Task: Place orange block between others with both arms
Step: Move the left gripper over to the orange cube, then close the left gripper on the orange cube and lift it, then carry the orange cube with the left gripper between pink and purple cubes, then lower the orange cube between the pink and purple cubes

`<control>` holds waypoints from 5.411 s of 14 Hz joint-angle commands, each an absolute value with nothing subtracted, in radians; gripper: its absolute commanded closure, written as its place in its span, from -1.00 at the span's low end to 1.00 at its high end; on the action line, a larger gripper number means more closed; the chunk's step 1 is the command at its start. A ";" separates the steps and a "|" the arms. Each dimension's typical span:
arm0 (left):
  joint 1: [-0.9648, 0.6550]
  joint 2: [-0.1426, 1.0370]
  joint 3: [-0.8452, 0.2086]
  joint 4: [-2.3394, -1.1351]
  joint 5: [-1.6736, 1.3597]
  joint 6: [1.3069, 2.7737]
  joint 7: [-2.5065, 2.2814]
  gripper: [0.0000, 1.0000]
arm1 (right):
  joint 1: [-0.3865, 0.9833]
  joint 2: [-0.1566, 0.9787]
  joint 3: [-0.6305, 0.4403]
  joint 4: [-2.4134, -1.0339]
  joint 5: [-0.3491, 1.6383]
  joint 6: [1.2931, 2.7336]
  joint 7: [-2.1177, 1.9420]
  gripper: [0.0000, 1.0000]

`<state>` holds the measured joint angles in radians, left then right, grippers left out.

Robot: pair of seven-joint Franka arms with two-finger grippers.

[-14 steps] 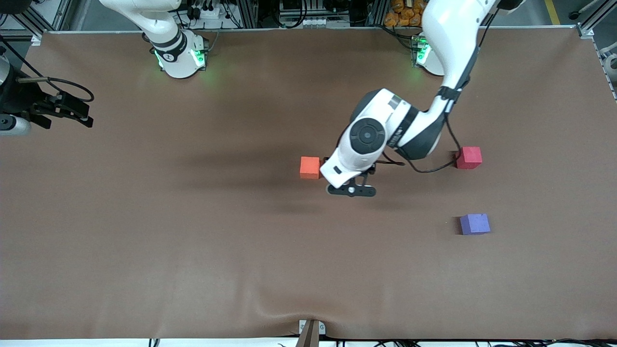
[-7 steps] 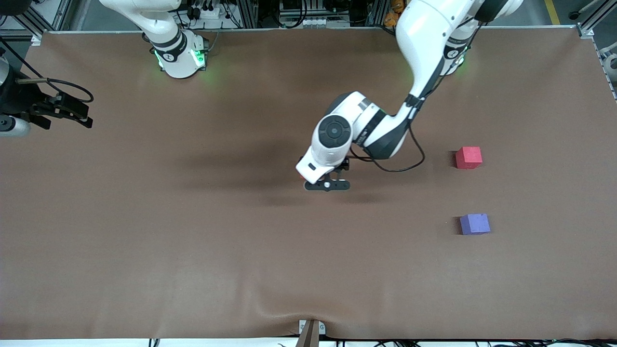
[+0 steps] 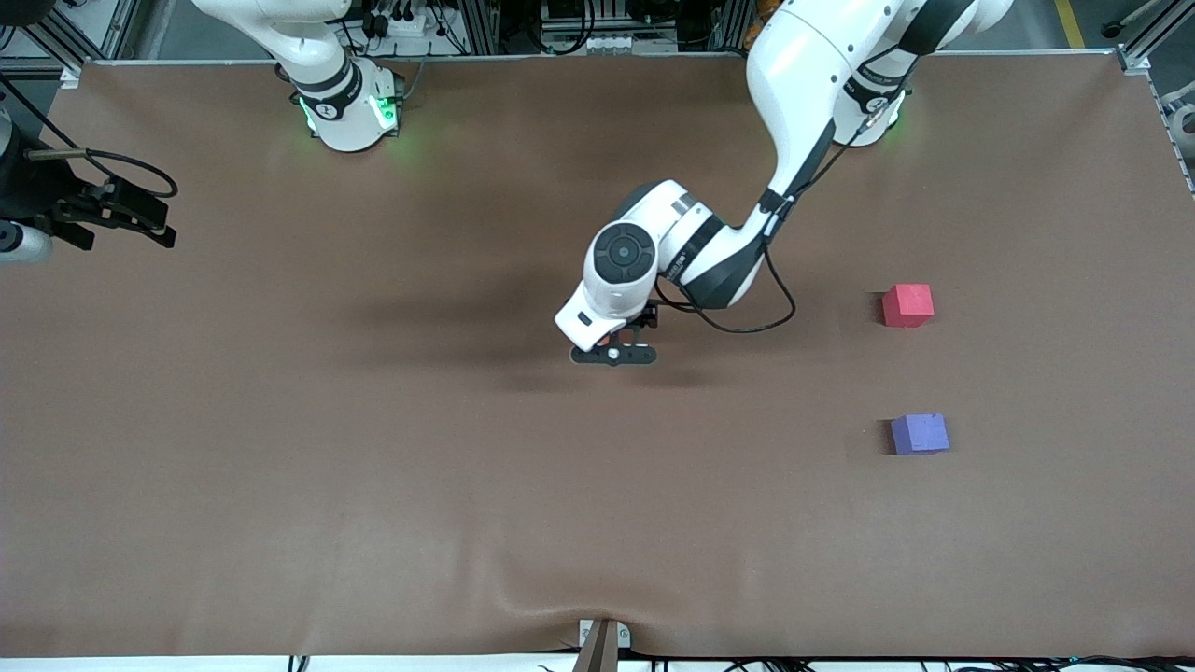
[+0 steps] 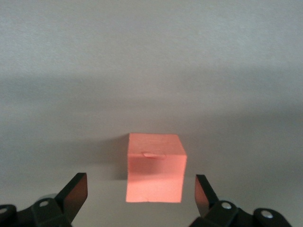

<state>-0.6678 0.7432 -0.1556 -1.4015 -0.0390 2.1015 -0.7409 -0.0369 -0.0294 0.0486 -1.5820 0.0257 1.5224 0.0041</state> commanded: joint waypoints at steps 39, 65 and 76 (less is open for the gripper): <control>-0.603 0.735 -0.123 -1.394 0.009 2.128 -0.825 0.74 | -0.054 -0.029 0.060 -1.569 0.011 1.519 -0.008 -1.00; 0.124 0.387 -0.127 -1.911 0.017 2.058 0.095 0.64 | -0.052 -0.029 0.060 -1.569 0.012 1.519 -0.008 -1.00; 0.155 0.376 -0.124 -2.028 0.015 2.246 0.089 0.64 | -0.038 -0.006 0.064 -1.569 0.014 1.528 -0.008 -1.00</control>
